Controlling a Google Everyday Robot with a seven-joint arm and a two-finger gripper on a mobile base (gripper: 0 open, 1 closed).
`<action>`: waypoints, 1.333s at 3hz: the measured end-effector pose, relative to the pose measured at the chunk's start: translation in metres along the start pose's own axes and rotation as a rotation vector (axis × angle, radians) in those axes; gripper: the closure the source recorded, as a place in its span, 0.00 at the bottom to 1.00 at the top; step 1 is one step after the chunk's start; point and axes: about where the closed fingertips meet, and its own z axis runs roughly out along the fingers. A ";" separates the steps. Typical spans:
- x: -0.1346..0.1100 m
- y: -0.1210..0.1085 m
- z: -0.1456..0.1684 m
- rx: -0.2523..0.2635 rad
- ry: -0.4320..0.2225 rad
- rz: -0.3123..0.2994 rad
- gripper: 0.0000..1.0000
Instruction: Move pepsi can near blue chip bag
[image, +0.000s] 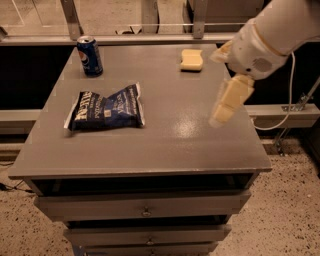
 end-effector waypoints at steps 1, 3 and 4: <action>-0.053 -0.035 0.039 -0.004 -0.157 -0.018 0.00; -0.057 -0.044 0.044 0.020 -0.220 0.034 0.00; -0.077 -0.075 0.064 0.046 -0.345 0.089 0.00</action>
Offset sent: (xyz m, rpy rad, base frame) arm 0.0377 0.0456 -0.0006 0.1157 -0.0273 0.0441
